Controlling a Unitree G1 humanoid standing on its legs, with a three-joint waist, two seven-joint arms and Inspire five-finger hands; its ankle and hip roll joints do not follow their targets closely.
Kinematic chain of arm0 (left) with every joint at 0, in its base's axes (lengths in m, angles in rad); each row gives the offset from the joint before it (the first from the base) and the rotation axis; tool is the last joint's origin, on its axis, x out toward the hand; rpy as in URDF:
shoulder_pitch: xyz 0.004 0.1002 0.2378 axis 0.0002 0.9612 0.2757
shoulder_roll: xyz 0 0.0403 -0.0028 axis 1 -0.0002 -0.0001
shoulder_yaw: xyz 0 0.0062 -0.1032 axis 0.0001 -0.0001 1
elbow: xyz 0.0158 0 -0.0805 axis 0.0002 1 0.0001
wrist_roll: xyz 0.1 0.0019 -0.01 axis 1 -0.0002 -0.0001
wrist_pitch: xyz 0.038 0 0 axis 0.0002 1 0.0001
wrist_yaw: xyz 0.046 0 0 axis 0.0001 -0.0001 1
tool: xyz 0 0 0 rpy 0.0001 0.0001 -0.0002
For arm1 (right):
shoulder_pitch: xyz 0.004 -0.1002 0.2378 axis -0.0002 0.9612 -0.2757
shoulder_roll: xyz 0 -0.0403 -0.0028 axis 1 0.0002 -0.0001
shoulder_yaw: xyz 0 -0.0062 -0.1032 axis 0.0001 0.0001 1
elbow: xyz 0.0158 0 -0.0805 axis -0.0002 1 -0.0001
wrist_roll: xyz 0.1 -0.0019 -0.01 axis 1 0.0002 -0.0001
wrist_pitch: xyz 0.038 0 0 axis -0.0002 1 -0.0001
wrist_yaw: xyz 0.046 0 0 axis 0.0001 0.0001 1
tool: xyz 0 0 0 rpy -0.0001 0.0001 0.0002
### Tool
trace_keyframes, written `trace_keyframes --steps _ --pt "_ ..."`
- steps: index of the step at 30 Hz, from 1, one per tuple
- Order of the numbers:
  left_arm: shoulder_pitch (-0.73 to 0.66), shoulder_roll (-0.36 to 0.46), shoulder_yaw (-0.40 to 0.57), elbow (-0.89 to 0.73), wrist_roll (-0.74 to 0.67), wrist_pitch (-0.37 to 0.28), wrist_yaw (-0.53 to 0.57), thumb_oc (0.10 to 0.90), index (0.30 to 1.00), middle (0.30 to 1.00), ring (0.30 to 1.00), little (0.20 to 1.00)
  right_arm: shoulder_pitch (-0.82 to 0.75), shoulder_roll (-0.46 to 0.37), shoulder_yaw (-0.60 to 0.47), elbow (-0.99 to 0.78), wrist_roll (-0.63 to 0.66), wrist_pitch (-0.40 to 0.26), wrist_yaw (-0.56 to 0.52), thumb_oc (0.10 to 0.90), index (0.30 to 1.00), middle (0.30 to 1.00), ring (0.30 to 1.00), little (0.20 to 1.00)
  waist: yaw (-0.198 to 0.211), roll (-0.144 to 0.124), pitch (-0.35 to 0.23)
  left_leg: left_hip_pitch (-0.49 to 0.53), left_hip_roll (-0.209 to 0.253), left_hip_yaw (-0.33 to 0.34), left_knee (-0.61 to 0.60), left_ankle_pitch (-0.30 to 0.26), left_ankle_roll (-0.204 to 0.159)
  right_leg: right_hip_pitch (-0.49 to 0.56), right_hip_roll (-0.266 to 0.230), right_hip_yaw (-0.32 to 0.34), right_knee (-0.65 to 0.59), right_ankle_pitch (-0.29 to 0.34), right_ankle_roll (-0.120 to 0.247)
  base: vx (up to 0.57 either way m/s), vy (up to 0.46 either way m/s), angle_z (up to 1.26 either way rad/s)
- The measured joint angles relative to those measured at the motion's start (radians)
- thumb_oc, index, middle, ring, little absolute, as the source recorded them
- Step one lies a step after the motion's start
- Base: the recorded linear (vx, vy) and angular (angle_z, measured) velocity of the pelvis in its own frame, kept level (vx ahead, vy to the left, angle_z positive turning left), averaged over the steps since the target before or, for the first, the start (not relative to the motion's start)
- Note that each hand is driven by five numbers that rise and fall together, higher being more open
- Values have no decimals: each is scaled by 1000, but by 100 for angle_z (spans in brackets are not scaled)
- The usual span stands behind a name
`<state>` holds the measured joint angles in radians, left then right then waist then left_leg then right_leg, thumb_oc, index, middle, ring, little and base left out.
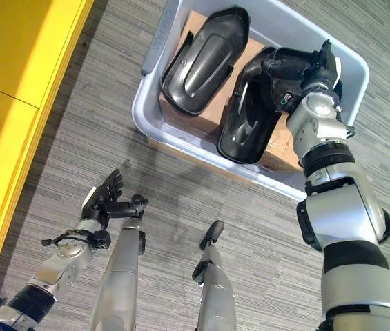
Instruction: Move parts from the plastic box to the shelf.
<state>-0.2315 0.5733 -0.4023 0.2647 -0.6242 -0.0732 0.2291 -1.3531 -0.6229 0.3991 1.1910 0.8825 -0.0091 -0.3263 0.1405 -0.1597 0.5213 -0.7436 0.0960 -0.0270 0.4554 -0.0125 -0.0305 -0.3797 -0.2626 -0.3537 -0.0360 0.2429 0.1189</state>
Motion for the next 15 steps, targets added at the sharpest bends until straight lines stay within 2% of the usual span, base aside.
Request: trace_keyframes --steps 8,10,15 --pt "0 0 -6 0 0 0 0 900 1000 1000 1000 1000 0 12 0 11 -20 2 5 900 1000 1000 1000 1000 1 0 0 -26 2 0 11 -1 0 -22 2 2 0 4 2 0 0 0" --pt "-2 0 -6 0 0 -1 2 900 1000 1000 1000 1000 0 41 1 40 -46 3 15 900 1000 1000 1000 1000 0 0 0 -29 0 -2 12 -2 0 -23 2 1 0 4 2 0 0 0" --pt "-15 -1 -6 0 0 -3 6 900 1000 1000 1000 1000 0 53 -1 43 -65 -3 12 900 1000 1000 1000 1000 -1 0 0 -75 -1 -13 18 -1 1 -58 4 -7 2 4 2 6 12 4"
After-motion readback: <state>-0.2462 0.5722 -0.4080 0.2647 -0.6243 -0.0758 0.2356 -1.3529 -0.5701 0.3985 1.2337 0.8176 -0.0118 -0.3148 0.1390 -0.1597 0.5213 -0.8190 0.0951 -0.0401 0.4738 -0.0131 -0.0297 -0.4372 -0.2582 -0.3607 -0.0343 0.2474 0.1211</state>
